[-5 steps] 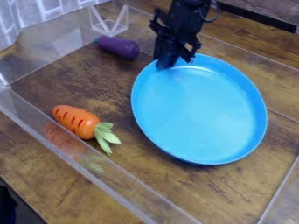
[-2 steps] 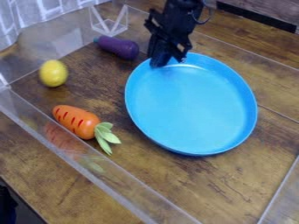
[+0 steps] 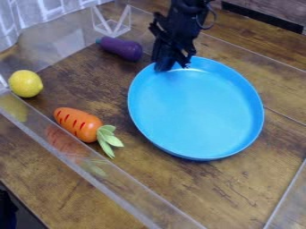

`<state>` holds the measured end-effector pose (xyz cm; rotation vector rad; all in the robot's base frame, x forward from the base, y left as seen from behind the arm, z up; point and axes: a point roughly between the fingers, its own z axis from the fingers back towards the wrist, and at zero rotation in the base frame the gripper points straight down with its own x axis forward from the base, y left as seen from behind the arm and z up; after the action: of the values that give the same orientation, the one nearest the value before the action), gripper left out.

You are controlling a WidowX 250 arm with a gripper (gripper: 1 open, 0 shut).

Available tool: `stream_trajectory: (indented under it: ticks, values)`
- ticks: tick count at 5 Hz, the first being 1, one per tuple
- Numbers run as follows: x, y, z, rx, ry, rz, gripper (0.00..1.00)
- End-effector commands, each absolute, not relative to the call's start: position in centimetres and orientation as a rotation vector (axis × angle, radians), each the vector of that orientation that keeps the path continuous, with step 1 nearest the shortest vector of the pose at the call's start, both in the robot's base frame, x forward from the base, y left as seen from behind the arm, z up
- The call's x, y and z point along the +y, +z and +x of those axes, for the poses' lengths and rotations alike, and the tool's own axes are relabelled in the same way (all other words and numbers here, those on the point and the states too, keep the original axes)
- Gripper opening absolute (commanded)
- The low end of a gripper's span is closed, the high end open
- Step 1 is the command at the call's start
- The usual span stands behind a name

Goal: Remove the purple eggplant from the blue tray and put it on the table

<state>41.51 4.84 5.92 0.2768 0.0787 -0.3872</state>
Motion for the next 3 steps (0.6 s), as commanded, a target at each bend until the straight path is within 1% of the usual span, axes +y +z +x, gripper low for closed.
stream_trajectory:
  ticks: [1, 3]
  values:
    - [3.8, 6.7, 42.2, 0.036, -0.433, 0.300, 0.00]
    - [3.6, 6.3, 43.3, 0.027, -0.488, 0.326, 0.00]
